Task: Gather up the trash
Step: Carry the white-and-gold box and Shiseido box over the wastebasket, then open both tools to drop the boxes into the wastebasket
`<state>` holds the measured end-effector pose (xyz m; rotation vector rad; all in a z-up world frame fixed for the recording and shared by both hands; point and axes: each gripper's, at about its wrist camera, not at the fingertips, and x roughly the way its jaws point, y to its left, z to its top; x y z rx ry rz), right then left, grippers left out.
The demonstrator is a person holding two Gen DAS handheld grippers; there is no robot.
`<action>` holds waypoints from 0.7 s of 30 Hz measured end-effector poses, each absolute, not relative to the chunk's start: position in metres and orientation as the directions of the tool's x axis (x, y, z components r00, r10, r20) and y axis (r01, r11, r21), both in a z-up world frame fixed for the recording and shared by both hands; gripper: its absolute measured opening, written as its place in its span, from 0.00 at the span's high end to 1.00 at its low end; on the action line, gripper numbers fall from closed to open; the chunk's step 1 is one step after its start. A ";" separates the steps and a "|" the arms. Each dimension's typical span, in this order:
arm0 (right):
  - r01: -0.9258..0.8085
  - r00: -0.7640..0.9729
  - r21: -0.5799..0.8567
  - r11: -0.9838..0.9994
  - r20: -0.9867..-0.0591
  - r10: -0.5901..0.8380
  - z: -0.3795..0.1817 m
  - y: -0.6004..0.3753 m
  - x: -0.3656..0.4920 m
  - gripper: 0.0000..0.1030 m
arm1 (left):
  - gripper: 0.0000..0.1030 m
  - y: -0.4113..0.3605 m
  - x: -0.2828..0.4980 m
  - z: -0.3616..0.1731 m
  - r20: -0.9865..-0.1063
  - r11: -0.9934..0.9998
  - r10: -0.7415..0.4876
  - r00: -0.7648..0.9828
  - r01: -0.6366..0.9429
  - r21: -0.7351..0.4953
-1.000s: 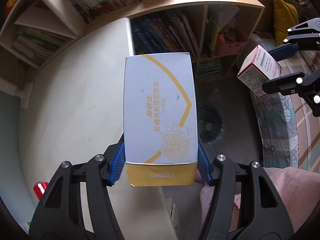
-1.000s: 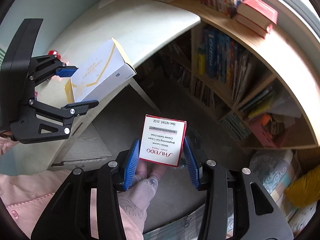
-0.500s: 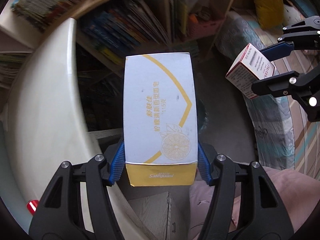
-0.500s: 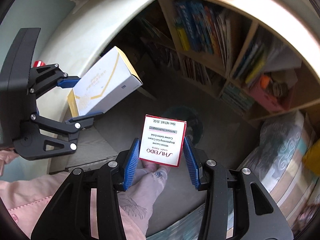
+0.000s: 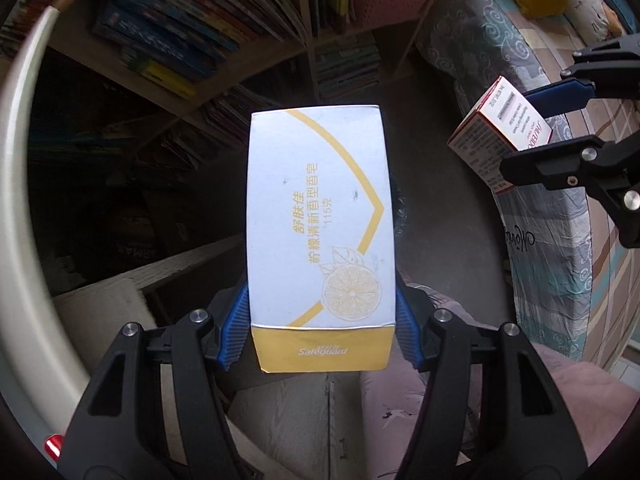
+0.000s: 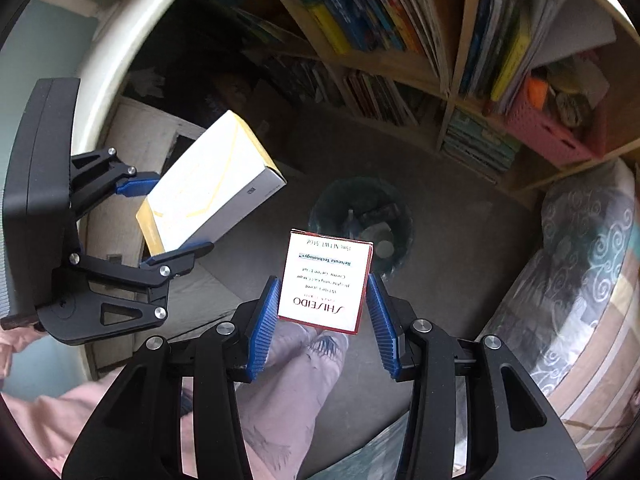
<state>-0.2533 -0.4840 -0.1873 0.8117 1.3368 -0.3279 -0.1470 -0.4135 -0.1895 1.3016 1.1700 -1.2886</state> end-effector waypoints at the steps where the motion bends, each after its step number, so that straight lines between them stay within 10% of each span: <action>1: 0.651 0.238 0.337 0.680 -0.941 0.239 -0.196 -0.486 -0.254 0.56 | 0.43 -0.415 -0.146 -0.197 -1.000 -0.109 0.027 -0.008 0.994 -0.011; 21: 0.726 0.215 0.390 0.567 -0.911 0.352 -0.336 -0.497 -0.255 0.56 | 0.43 -0.430 -0.160 -0.343 -0.981 -0.077 0.190 -0.025 0.996 -0.040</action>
